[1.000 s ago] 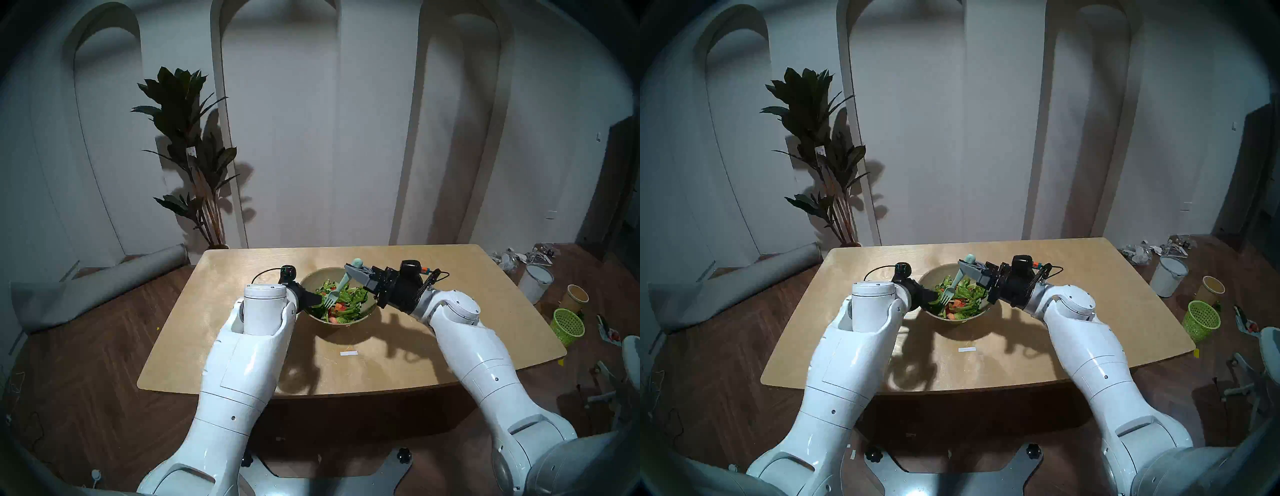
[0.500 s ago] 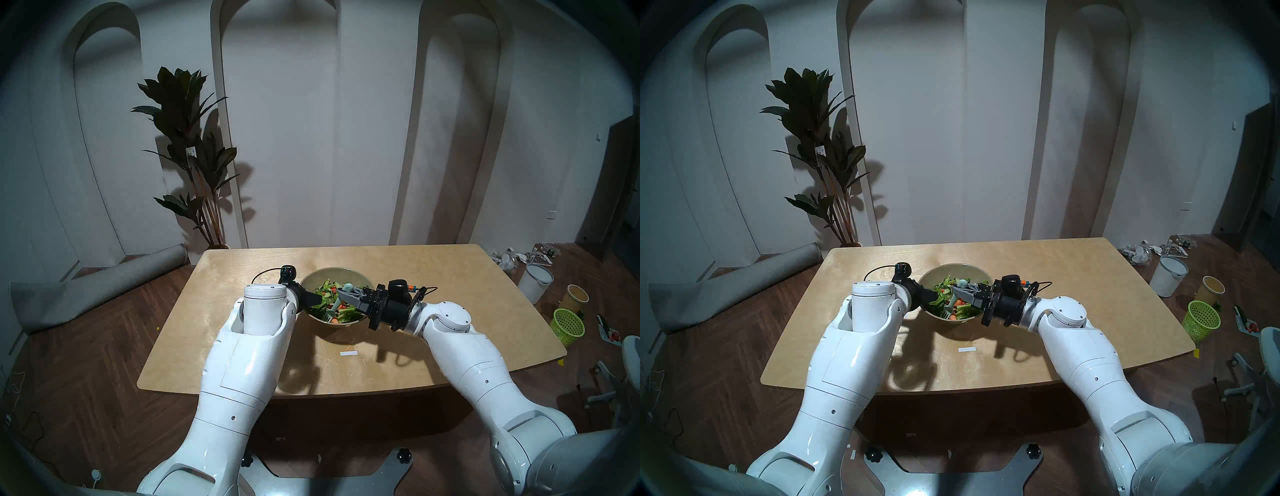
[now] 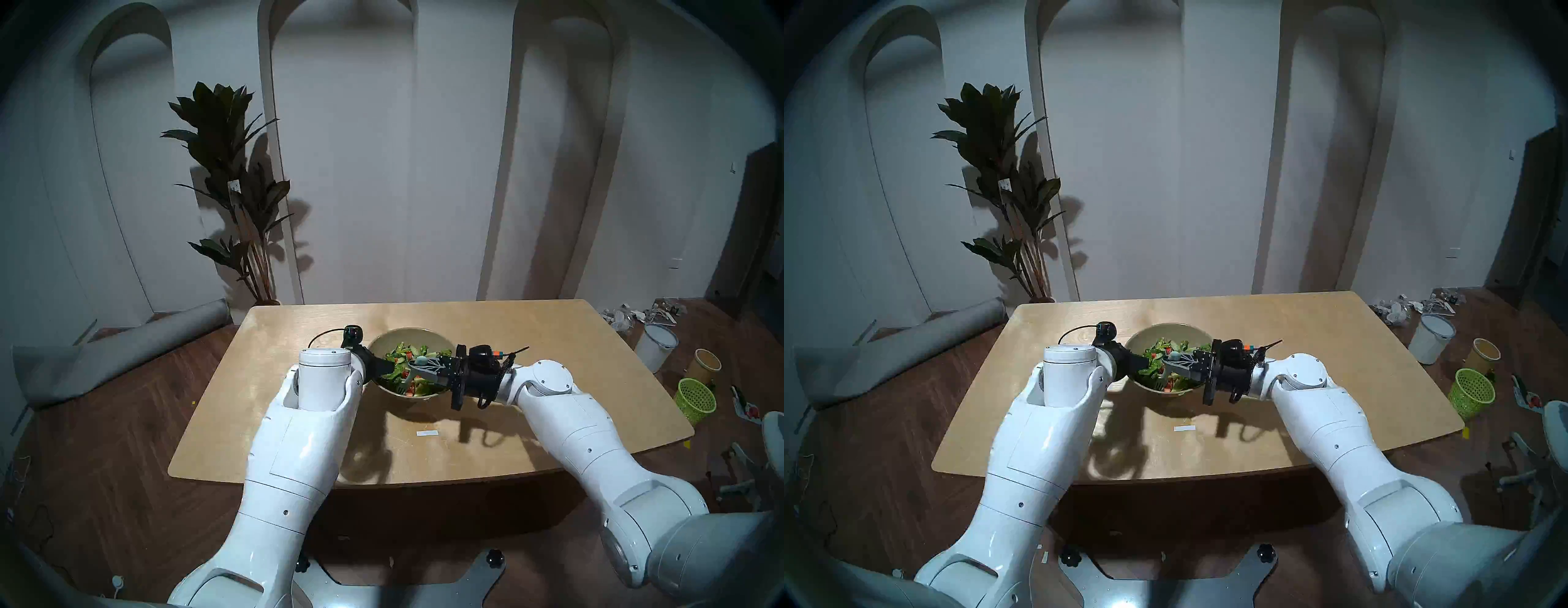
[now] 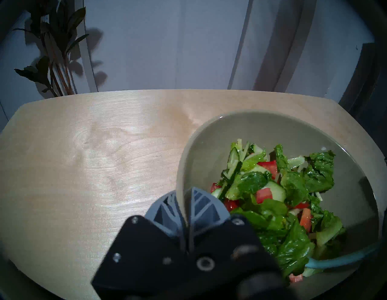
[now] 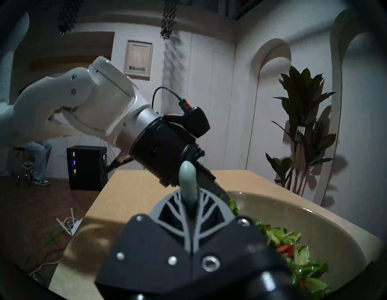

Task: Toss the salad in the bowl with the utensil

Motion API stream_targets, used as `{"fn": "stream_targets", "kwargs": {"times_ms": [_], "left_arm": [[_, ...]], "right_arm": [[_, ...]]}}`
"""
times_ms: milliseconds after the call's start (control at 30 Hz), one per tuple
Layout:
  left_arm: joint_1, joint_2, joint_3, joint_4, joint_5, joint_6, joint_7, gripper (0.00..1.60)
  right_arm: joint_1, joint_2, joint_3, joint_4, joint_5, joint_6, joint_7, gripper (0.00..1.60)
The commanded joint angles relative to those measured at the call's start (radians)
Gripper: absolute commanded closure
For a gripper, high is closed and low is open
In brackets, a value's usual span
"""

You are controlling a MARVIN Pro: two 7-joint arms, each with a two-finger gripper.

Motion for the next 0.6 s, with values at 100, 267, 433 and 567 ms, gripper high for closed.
{"fn": "stream_targets", "kwargs": {"times_ms": [100,267,433,567], "left_arm": [[-0.011,-0.002,0.003,-0.008,0.000,0.002,-0.002,1.60],[-0.011,-0.002,0.003,-0.008,0.000,0.002,-0.002,1.60],[-0.011,-0.002,0.003,-0.008,0.000,0.002,-0.002,1.60],[-0.011,-0.002,0.003,-0.008,0.000,0.002,-0.001,1.60]], "right_arm": [[0.066,0.014,-0.025,0.068,-0.054,-0.094,0.028,1.60],[0.080,0.005,-0.016,0.097,-0.061,-0.133,-0.001,1.60],[0.098,0.005,-0.003,0.117,-0.068,-0.166,-0.038,1.60],[0.098,0.011,0.008,0.110,-0.071,-0.184,-0.056,1.60]]}}
